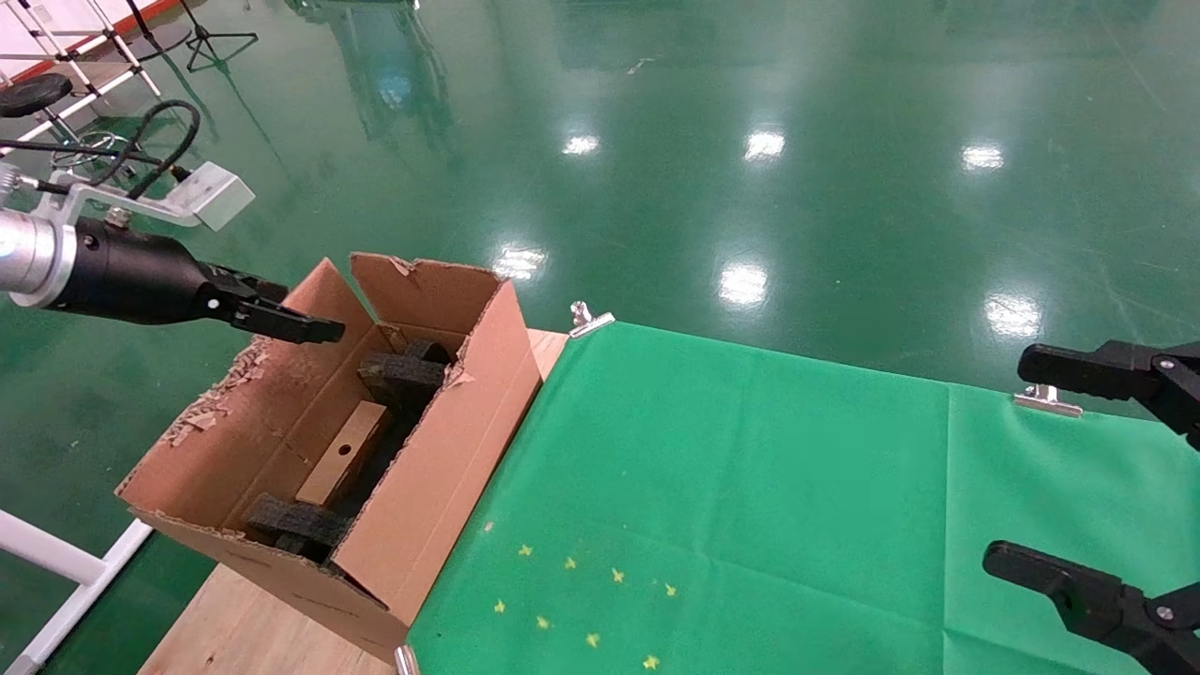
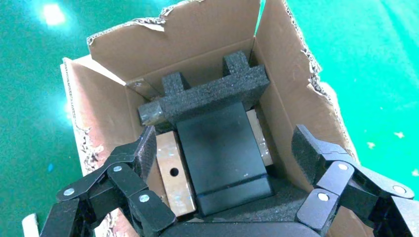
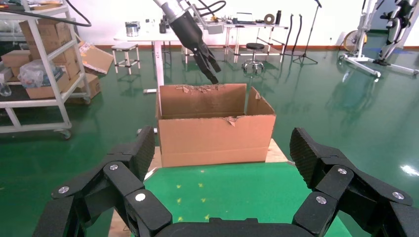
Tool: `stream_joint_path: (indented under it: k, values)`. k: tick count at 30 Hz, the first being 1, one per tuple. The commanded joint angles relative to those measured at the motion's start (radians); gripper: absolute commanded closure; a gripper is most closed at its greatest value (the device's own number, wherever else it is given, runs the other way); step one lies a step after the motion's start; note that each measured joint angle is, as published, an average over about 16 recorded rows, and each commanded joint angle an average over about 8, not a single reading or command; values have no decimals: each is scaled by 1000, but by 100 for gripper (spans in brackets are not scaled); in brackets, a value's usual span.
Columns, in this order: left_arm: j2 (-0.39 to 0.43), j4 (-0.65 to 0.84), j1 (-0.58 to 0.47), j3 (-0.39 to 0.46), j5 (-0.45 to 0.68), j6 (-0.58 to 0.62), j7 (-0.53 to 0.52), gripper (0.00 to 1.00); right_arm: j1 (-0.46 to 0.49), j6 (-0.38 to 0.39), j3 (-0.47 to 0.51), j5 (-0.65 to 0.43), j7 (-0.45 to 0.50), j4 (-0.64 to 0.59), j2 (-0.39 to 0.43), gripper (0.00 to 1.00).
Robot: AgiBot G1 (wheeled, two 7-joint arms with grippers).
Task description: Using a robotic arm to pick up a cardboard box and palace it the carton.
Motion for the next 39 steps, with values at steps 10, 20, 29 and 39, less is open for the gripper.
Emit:
stream_joint_path:
  k: [10,20,29,39]
  values:
    - [-8,-55,30,-24,-52,23,13,0,0,0,0,0,0,0,0,0]
    - [-11,-204,173,-104,-225,38,65,0,0,0,0,0,0,0,0,0]
    - [-14,-343,306,-178,-387,53,114,0,0,0,0,0,0,0,0,0]
    - [-17,-497,454,-260,-567,69,168,0,0,0,0,0,0,0,0,0]
